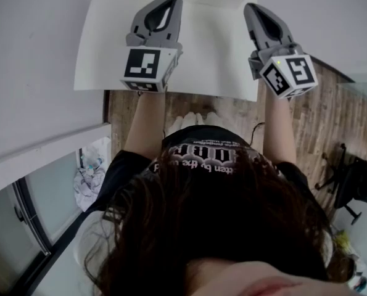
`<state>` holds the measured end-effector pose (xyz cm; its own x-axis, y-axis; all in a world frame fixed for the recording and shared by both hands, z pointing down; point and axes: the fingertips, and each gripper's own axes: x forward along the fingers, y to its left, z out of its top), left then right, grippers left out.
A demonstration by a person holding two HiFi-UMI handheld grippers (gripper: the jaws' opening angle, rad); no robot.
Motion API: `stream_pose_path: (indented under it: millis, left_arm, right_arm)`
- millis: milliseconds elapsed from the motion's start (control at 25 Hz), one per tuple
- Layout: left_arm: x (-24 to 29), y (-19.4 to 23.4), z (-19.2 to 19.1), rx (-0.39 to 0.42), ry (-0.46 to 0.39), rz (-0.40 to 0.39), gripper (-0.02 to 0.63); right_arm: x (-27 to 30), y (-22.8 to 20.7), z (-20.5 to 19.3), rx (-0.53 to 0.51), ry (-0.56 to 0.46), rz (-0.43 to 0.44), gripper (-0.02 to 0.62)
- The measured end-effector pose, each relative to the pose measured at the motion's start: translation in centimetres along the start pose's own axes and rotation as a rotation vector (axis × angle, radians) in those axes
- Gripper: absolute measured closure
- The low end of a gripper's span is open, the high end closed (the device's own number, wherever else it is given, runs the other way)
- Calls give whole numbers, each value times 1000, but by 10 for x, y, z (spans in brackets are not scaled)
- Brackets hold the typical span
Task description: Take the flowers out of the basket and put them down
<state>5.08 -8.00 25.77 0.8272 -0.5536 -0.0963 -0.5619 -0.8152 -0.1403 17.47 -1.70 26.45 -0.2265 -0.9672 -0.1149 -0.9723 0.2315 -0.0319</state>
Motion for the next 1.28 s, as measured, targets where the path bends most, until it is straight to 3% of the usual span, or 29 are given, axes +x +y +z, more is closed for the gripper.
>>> stream_pose_path:
  millis: [320, 560, 1280]
  left_arm:
    - [2, 12, -15, -33, 25, -25, 609]
    - [24, 12, -23, -45, 45, -33, 609]
    - [68, 59, -20, 9, 74, 53, 609]
  right_arm:
    - [12, 5, -8, -20, 34, -3, 569]
    - [22, -19, -11, -20, 45, 13, 569]
    - [86, -59, -11, -36, 58, 90, 569]
